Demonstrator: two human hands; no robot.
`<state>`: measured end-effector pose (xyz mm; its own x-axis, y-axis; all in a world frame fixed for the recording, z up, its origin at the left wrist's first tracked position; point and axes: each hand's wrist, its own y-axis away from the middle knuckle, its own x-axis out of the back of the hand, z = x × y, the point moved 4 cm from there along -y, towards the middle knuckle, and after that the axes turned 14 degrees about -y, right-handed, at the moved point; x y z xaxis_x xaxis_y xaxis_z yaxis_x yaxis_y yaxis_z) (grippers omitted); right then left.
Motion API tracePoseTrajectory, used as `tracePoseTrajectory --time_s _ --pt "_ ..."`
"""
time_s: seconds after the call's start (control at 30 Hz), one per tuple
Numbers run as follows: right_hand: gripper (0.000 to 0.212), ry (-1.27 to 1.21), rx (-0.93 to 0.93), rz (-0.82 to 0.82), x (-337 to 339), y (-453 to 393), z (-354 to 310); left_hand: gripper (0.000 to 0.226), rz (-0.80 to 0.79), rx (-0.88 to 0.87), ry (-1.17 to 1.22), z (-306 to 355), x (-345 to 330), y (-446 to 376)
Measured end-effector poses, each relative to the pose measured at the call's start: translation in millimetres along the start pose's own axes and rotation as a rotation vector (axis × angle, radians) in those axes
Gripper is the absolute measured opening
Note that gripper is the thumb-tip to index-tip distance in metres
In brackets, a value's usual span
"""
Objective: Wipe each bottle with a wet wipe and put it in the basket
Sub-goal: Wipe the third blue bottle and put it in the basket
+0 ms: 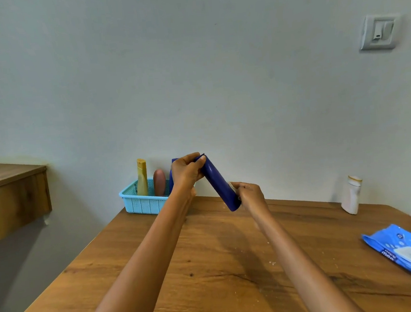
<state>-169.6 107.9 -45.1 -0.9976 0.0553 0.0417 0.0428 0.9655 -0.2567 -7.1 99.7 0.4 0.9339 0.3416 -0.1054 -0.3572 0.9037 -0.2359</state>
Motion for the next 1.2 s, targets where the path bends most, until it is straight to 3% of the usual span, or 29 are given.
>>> tracePoseTrajectory --time_s 0.2,0.5,0.73,1.03,1.2 --pt "0.032 -0.028 -0.137 0.043 6 2 2 0.033 0.0 0.01 -0.04 -6 -2 1" --pt "0.022 -0.216 -0.069 0.041 -12 3 -14 0.036 -0.282 0.05 -0.16 -9 -14 13" --pt "0.026 -0.28 0.107 0.042 -14 3 -23 0.035 -0.315 0.035 -0.222 -5 -19 19" --pt "0.045 0.308 0.684 -0.121 -32 18 -24 0.032 -0.131 0.017 -0.079 -4 0 5" --pt "0.044 0.421 0.869 -0.135 -30 28 -18 0.026 -0.093 0.073 -0.016 -1 9 2"
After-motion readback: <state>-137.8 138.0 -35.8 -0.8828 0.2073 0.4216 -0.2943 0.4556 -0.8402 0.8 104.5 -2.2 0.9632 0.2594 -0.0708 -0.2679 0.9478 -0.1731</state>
